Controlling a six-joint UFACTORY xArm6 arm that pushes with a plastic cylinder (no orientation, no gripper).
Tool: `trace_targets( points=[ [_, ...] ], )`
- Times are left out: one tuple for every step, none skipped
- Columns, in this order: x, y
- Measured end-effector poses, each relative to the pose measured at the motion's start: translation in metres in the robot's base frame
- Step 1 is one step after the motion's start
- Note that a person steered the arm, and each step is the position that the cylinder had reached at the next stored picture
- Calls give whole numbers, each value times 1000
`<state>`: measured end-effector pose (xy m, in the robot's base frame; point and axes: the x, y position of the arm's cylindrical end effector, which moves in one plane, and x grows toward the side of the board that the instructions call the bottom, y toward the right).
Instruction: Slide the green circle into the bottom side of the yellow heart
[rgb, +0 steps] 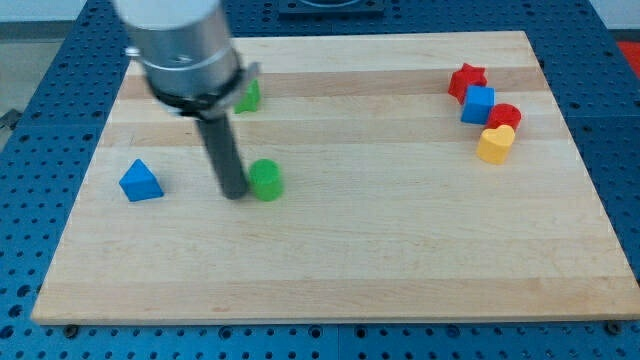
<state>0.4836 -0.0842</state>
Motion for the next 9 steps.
trace_targets(
  points=[
    [6,90],
    [6,144],
    [14,91],
    [16,14],
    [-13,-16],
    [-46,7],
    [-44,73],
    [-34,143],
    [-33,184]
  ],
)
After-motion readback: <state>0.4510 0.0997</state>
